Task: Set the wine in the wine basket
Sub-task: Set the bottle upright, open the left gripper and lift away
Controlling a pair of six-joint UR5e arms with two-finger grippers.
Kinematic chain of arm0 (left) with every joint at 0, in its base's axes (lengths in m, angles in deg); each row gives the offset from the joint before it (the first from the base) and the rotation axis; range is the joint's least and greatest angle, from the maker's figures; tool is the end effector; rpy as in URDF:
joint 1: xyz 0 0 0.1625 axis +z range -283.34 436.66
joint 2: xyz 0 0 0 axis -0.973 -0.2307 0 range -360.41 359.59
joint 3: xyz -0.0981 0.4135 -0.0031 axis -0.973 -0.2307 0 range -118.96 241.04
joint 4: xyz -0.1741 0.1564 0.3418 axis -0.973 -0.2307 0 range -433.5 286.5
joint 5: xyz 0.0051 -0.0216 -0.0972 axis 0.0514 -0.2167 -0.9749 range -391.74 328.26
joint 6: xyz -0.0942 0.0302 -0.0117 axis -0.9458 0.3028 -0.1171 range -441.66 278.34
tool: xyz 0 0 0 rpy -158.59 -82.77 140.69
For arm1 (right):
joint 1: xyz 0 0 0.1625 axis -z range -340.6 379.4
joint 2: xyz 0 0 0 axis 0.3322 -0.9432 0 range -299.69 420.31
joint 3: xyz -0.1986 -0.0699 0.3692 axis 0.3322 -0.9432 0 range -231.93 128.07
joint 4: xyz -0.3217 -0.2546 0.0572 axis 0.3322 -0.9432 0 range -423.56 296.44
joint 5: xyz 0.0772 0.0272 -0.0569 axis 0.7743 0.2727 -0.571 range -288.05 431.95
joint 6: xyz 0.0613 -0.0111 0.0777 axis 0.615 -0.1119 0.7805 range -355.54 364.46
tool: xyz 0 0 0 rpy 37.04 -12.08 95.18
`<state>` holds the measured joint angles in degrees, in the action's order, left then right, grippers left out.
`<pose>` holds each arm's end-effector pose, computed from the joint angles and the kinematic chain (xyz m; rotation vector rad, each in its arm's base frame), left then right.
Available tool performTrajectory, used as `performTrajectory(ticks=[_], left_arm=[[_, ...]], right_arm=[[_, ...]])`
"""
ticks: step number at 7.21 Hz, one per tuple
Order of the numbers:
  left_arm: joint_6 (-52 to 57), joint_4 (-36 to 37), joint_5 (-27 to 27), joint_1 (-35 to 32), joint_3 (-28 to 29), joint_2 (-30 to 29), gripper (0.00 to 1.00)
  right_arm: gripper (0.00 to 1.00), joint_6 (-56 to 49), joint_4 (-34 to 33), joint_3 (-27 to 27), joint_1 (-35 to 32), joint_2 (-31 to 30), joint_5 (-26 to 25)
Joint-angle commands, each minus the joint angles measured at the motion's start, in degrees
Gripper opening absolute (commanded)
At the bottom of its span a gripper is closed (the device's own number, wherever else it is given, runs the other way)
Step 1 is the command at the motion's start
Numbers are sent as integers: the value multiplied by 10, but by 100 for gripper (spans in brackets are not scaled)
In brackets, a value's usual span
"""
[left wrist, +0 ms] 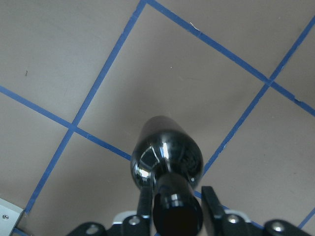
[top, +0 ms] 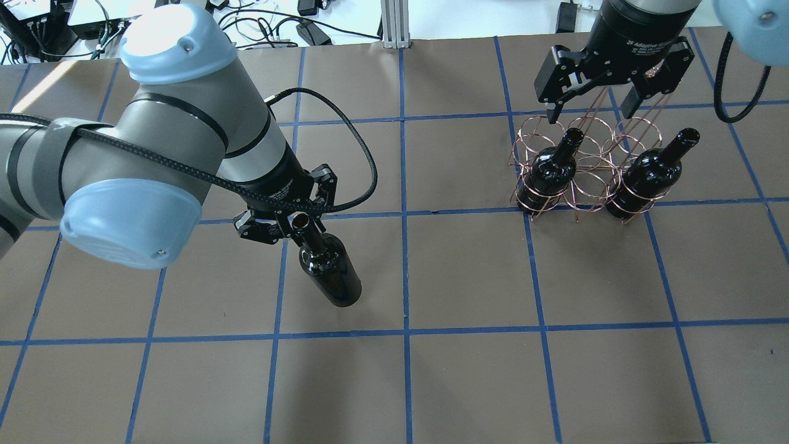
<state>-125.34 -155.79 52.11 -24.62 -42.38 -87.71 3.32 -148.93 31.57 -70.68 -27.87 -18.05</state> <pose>-0.2312 -0.4226 0.4099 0.8600 -2.9442 -0.1475 0.1339 -0.5041 0.5198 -0.0335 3.1413 -0.0014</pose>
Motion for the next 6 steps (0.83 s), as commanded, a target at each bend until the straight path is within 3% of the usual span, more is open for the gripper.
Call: performTrajectory(ticks=[1,3,5,6], left_arm=[[-6,-1,-4,0,0,-2,93],[-4,0,-4,2,6,-1,100],[14,-9,-1,30,51,-2,100],[28,-72,-2,48,89,-2,100]], right_arm=[[100,1,-1,0,0,-1,1],[100,0,-2,0,0,-1,2],[100,2,-2,0,-1,-1,24],[100,-5,-7,0,-1,3,29]])
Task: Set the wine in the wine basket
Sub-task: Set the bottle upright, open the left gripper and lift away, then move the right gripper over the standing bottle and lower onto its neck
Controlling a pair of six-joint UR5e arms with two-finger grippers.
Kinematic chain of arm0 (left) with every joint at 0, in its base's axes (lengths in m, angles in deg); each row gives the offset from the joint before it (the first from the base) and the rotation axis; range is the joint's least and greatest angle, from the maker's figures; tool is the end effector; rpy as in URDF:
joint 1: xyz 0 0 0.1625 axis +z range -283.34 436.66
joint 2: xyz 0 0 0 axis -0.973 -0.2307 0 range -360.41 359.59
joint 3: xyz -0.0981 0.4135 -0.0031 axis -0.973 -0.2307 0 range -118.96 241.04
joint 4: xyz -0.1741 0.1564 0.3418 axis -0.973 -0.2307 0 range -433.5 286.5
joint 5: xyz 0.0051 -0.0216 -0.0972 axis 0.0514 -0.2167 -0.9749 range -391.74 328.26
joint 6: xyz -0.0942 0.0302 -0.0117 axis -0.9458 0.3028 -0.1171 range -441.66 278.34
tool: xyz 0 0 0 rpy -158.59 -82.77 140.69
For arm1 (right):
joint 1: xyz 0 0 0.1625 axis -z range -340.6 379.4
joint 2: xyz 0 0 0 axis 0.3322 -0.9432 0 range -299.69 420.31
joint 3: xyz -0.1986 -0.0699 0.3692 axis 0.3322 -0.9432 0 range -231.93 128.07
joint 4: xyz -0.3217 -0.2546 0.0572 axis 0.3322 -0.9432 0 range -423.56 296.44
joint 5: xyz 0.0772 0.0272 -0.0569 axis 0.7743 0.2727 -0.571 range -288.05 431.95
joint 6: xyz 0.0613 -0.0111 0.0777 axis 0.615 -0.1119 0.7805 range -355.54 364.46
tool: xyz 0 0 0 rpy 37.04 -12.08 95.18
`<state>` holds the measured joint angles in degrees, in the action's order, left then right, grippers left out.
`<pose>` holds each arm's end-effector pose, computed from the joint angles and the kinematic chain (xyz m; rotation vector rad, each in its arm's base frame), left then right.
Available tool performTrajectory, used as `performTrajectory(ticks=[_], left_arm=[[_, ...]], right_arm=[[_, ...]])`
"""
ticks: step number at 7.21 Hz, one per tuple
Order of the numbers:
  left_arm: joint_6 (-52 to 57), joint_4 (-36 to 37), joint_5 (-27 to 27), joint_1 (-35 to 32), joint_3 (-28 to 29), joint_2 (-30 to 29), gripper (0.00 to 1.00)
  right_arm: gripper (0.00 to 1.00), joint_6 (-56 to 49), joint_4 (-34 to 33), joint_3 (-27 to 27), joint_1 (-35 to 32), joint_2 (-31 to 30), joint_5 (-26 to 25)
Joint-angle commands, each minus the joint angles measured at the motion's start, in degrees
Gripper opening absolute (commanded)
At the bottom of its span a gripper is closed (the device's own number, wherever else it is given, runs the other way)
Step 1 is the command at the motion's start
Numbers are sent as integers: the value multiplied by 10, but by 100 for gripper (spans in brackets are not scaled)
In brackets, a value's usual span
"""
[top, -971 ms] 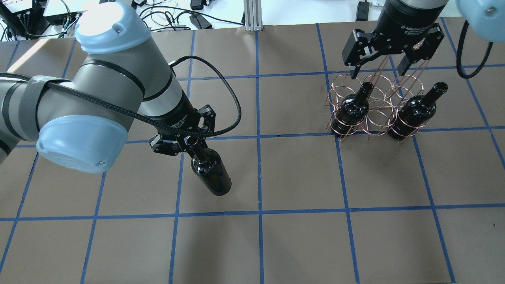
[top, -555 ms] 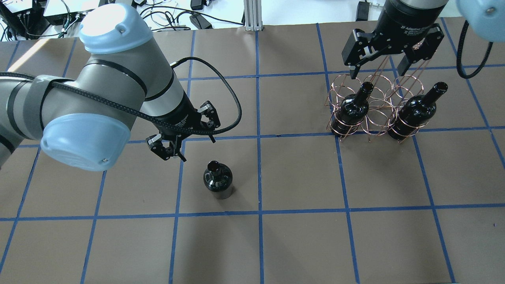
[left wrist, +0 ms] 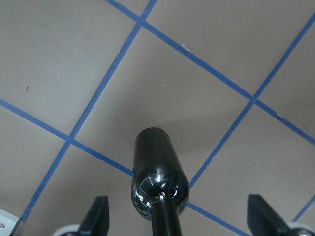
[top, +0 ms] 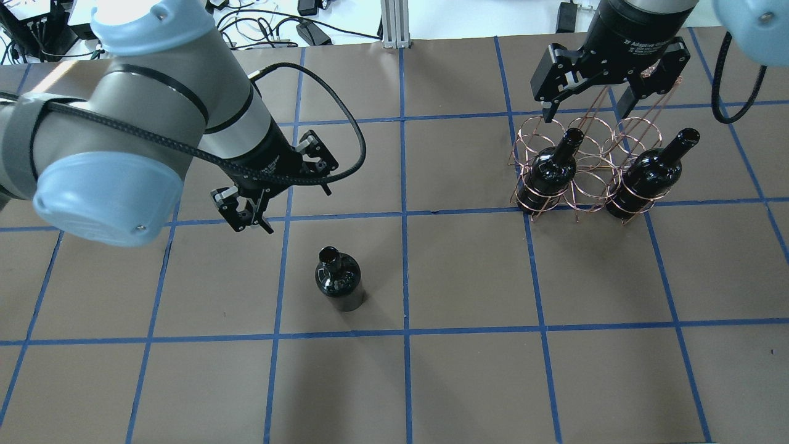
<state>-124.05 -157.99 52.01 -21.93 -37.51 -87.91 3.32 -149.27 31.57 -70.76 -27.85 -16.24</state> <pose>-0.2128 -0.4434 0.4458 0.8864 -2.9144 -0.0845 0.1378 -0.5046 0.5203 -0.0355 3.1098 -0.0104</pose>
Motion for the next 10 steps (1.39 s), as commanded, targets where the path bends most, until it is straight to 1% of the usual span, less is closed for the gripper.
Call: performTrajectory(ticks=[1,2,3,4,5,6,7,8,9,10], left_arm=[[73,-95,3,35,80,0,100],[138,-133,56,54,108,4,100],[166,-141,61,77,108,12,100],[223,-135,60,78,107,6,100],[324,-135,55,77,107,6,100],[380,-135,54,76,106,5,100],[406,-135,55,72,106,2,100],[422,-129,60,70,107,2,100],[422,-84,61,71,106,-4,100],[422,-61,62,71,103,-6,100]], right_arm=[[100,-8,-17,0,6,13,-4],[100,-3,-16,0,8,13,-15],[100,1,-18,0,3,11,-12],[100,8,-18,0,2,11,-10],[100,38,-20,-2,-4,10,-10],[100,97,-20,-2,-42,12,-10],[100,150,-26,-7,-89,14,-11],[100,181,-26,-8,-124,13,-10],[100,236,-26,-9,-166,15,-9],[100,262,-39,-9,-207,18,-9]])
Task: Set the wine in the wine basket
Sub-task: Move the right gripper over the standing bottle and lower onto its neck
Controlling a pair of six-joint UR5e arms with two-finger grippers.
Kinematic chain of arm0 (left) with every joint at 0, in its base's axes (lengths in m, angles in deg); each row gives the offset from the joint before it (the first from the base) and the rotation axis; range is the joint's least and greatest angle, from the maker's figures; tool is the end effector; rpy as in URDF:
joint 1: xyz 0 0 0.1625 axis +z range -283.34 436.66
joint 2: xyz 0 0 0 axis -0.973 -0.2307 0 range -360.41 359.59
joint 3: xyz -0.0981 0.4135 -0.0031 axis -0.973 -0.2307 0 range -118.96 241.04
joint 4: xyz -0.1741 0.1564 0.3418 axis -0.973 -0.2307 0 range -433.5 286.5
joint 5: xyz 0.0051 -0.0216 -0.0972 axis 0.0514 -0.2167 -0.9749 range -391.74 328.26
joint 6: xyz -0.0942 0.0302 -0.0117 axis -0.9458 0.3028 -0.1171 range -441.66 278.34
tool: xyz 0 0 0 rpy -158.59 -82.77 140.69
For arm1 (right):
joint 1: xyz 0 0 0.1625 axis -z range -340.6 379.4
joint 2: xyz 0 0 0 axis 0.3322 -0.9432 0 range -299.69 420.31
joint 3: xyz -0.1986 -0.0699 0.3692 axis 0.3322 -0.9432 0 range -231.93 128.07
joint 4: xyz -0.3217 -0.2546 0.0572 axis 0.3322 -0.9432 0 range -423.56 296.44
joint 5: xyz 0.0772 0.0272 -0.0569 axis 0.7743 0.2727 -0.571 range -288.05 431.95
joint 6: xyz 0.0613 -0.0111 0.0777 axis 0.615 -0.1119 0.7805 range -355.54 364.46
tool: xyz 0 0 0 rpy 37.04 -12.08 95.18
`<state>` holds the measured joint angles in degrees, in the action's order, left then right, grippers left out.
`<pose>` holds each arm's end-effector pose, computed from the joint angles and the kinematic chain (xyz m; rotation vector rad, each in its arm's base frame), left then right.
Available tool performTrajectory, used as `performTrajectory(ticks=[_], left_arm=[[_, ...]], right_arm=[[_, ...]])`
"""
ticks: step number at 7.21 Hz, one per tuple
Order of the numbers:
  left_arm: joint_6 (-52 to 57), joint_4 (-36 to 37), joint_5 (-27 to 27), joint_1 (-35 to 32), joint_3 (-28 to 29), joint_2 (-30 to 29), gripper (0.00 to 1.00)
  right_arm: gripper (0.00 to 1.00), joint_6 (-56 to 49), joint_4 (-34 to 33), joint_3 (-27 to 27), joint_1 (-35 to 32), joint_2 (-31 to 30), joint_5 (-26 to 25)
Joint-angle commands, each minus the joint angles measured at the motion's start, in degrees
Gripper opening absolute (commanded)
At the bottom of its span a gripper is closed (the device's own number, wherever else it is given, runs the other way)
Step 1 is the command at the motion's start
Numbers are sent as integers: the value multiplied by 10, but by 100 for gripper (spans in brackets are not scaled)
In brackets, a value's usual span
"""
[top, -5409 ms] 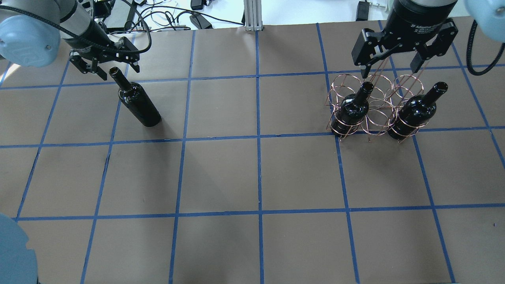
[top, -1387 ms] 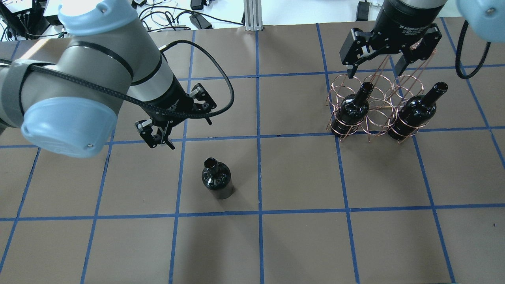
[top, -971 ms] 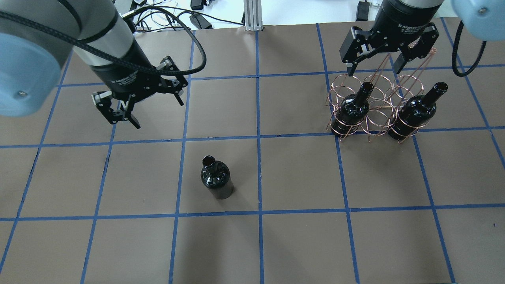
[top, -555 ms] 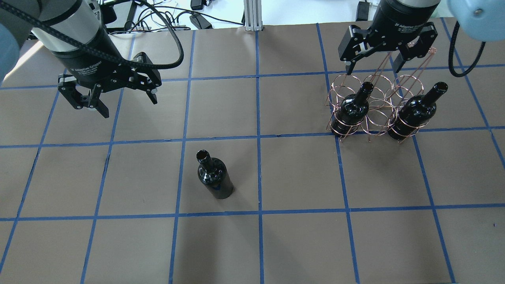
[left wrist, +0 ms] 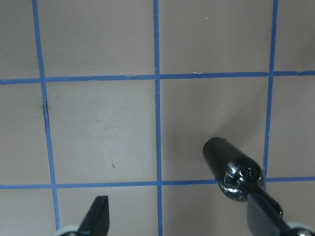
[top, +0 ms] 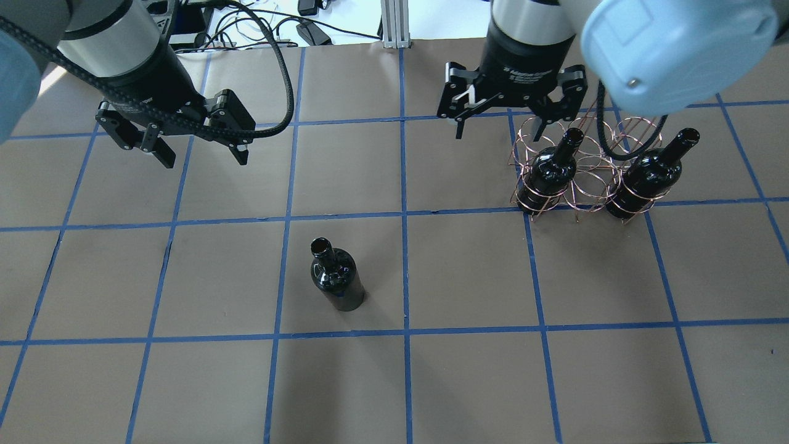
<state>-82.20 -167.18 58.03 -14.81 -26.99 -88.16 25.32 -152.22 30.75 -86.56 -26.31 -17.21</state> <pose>-0.1459 -0.4715 0.5173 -0.0254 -3.1373 0.0147 0.2726 -0.4634 0.5188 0.1325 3.1099 -0.0598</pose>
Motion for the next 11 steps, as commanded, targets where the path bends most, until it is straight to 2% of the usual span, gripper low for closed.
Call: performTrajectory(ticks=[1,2,3,5,11], left_arm=[[2,32,3,-1,-4,-1,100],[3,32,2,0,-3,-1,100],[2,32,2,0,-3,1,100],[-4,32,1,4,-3,3,100],[3,25,1,9,-1,6,100]], right_arm=[[100,74,-23,-1,-70,17,0],[100,100,-57,-1,-100,34,0],[100,133,-64,-1,-131,50,-5],[100,172,-98,-1,-147,65,0],[100,230,-118,7,-209,107,-8]])
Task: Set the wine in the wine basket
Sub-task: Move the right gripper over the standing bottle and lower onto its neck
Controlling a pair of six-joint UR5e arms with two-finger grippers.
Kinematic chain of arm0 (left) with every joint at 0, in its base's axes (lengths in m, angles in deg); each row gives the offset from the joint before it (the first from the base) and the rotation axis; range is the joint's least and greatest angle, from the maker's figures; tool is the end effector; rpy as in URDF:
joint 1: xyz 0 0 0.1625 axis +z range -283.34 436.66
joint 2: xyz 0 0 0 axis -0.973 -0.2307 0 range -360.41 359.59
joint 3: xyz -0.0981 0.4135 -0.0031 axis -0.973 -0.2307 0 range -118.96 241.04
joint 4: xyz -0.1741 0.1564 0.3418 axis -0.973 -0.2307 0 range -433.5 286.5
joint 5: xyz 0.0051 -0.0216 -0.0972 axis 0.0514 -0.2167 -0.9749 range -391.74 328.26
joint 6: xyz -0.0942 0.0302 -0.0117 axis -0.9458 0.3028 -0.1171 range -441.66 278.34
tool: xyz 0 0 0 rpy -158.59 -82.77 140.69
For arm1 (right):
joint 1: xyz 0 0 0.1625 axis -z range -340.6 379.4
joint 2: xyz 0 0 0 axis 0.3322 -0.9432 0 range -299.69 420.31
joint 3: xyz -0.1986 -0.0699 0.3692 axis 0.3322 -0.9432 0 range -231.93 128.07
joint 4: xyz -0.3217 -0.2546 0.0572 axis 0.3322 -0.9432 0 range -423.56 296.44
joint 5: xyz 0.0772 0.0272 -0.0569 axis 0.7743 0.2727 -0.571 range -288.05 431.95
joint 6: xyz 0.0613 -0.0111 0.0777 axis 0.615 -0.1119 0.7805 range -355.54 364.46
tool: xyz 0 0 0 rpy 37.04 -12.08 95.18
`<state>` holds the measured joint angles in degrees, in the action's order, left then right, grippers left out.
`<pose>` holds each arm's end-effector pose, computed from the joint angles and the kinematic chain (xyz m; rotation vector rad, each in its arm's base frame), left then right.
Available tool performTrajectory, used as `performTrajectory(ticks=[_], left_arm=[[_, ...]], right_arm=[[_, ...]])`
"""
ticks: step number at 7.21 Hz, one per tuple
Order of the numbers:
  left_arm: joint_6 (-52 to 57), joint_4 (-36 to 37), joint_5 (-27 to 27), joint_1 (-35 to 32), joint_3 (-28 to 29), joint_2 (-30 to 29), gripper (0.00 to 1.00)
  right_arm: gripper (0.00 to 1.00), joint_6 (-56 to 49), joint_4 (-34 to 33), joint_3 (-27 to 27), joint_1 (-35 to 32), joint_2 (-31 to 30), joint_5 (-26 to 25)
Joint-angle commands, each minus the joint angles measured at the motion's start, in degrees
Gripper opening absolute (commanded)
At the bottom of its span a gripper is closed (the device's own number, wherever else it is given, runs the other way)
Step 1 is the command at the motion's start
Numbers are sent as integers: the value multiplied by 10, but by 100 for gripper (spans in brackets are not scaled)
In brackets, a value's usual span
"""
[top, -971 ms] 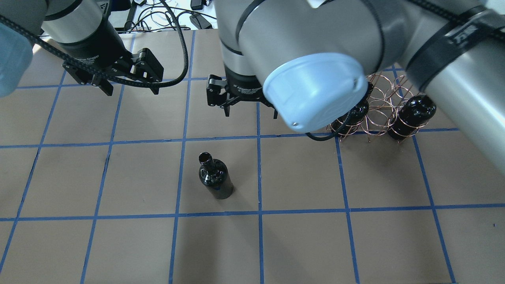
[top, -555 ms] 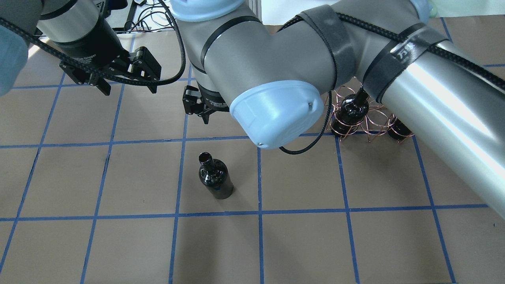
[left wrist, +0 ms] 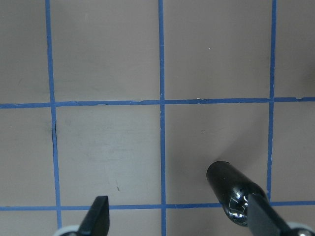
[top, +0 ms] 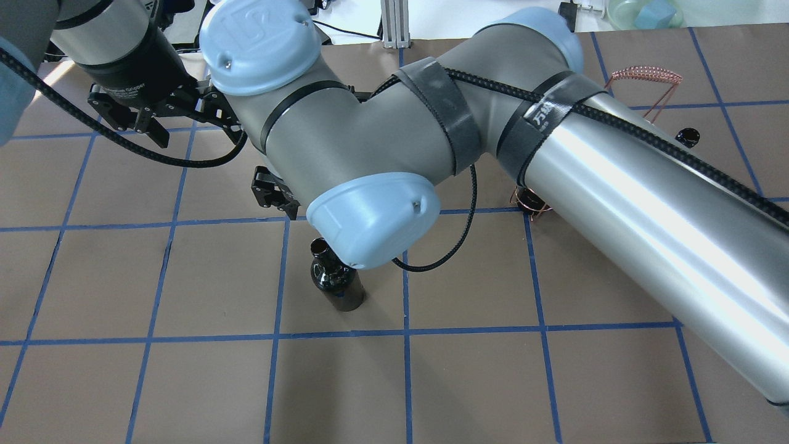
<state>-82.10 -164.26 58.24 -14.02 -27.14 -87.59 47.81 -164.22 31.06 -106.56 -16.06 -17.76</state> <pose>-0.1390 -0.4746 0.5260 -0.0065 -3.1388 0.1064 0.4584 -0.4041 0.4380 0.1989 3.0852 -0.0789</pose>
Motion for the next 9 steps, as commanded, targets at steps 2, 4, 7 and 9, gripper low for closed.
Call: performTrajectory(ticks=[2,4,7,9], left_arm=[[1,-4,-19,-7,0,1,100],[1,2,-21,-1,0,3,100],[3,4,-20,2,0,6,100],[15,7,18,2,0,6,100]], right_arm=[[100,6,7,6,-11,10,0],[100,15,-22,41,-12,10,1],[100,16,-30,43,-12,11,2],[100,17,-31,45,-12,12,4]])
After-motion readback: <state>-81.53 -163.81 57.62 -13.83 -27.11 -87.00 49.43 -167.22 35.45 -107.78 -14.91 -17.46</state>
